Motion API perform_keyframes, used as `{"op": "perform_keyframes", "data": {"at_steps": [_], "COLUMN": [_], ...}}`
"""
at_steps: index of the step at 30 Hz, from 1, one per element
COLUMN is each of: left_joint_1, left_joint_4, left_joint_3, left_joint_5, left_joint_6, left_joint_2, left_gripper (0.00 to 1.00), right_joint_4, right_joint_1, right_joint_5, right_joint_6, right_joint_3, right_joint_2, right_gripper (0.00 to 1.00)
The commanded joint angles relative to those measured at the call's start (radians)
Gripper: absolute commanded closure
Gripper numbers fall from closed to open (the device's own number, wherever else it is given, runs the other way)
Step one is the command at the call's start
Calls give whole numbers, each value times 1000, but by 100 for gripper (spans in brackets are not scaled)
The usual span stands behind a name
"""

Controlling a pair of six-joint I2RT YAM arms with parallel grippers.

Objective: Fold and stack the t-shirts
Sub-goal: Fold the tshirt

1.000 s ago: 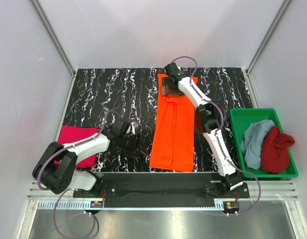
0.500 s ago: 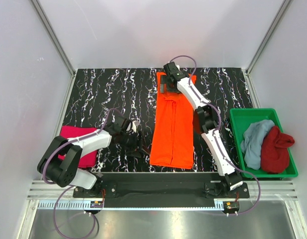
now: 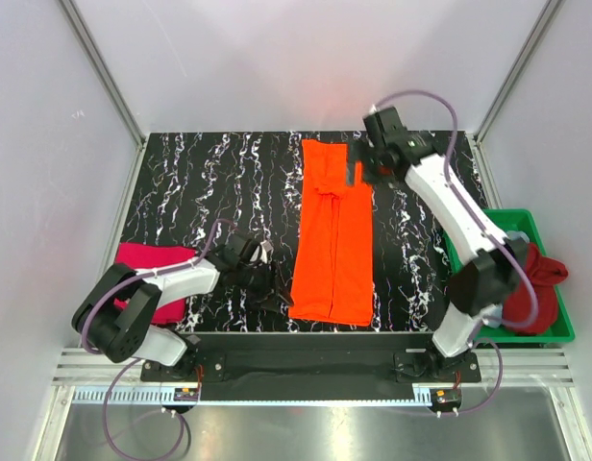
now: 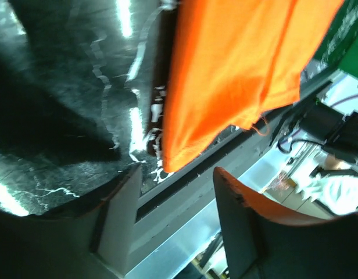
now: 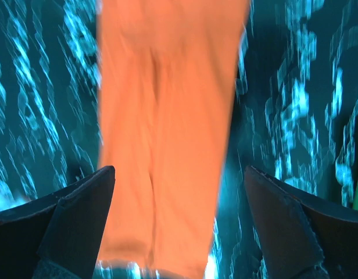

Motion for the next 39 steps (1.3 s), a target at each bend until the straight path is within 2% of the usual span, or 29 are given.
{"op": "perform_keyframes", "data": {"at_steps": [1, 3, 5, 8, 14, 19, 29, 33, 39], "left_joint_1": [-11, -16, -27, -37, -60, -62, -65, -68, -73], "left_joint_4": [46, 58, 63, 75, 98, 132, 146, 144, 135], "left_joint_3": [-33, -48, -54, -62, -73, -93, -85, -83, -90], "left_joint_5": [-52, -73, -83, -99, -116, -130, -136, -136, -150], "left_joint_6": [-90, -109, -127, -144, -169, -196, -206, -213, -222], "left_joint_2": [-34, -51, -52, -43, -9, -5, 54, 75, 74], "left_gripper": [46, 46, 47, 48, 50, 51, 53, 58, 59], "right_joint_4": [7, 64, 90, 134, 192, 276, 334, 364, 422], "right_joint_1": [-1, -1, -1, -1, -1, -1, -1, -1, -1], "right_joint_5": [-80, -144, -155, -237, -343, -426, -405, -425, -437], "right_joint_6": [94, 182, 246, 390, 605, 682, 806, 816, 854], "right_joint_3": [-341, -567, -702, -973, -1288, -1391, -1521, -1526, -1555], "right_joint_2": [-131, -267, -400, -554, -781, -802, -808, -771, -748], "right_gripper": [0, 0, 0, 17, 23, 36, 38, 43, 43]}}
